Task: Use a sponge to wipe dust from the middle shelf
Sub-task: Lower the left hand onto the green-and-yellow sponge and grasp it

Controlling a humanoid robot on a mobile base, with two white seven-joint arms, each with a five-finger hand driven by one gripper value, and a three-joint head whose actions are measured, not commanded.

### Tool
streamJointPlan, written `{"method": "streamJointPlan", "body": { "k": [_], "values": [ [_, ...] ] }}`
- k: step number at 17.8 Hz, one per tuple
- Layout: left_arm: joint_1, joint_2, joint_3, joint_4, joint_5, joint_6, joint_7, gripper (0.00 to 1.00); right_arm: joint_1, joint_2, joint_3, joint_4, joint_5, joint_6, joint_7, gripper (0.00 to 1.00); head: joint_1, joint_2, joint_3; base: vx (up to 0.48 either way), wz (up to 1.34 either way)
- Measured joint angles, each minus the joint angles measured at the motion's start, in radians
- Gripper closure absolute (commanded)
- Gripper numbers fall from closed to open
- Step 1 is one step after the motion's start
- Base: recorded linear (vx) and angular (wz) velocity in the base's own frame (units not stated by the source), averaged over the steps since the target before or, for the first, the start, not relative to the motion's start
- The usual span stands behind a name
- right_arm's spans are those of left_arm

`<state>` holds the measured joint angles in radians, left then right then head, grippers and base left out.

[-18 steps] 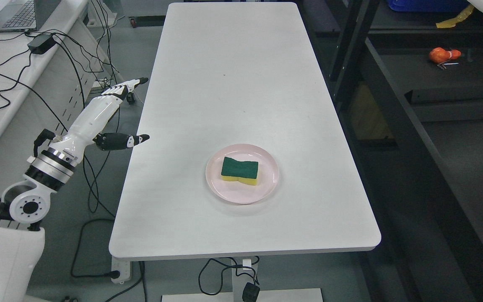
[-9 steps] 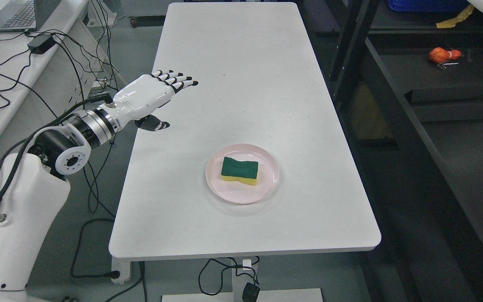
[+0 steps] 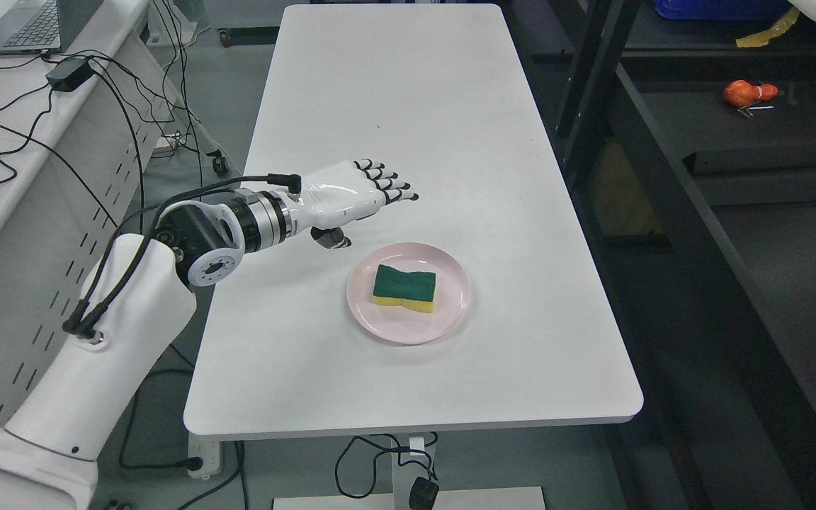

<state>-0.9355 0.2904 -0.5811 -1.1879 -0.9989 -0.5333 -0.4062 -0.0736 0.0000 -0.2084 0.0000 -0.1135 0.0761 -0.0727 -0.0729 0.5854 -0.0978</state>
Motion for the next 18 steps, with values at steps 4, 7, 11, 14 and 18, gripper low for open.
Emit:
{"method": "streamJointPlan", "body": {
  "k": [4, 7, 11, 14, 18],
  "values": [
    [-0.011, -0.031, -0.059, 0.016, -0.034, 0.0, -0.005, 0.07, 0.0, 0.0, 0.0, 0.0, 0.0, 0.0, 0.0, 0.0, 0.0, 0.0, 0.0, 0.0, 0.0],
    [-0.016, -0.058, -0.105, 0.024, -0.051, -0.001, -0.006, 0.07, 0.0, 0.0, 0.0, 0.0, 0.0, 0.0, 0.0, 0.0, 0.0, 0.0, 0.0, 0.0, 0.0],
    [-0.018, -0.091, -0.148, 0.034, -0.084, -0.004, -0.008, 0.07, 0.0, 0.0, 0.0, 0.0, 0.0, 0.0, 0.0, 0.0, 0.0, 0.0, 0.0, 0.0, 0.0],
    [-0.014, -0.111, -0.171, 0.041, -0.111, 0.002, -0.022, 0.07, 0.0, 0.0, 0.0, 0.0, 0.0, 0.0, -0.001, 0.0, 0.0, 0.0, 0.0, 0.0, 0.0],
    [-0.011, -0.126, -0.186, 0.048, -0.132, 0.013, -0.061, 0.07, 0.0, 0.0, 0.0, 0.0, 0.0, 0.0, -0.001, 0.0, 0.0, 0.0, 0.0, 0.0, 0.0]
  ]
}}
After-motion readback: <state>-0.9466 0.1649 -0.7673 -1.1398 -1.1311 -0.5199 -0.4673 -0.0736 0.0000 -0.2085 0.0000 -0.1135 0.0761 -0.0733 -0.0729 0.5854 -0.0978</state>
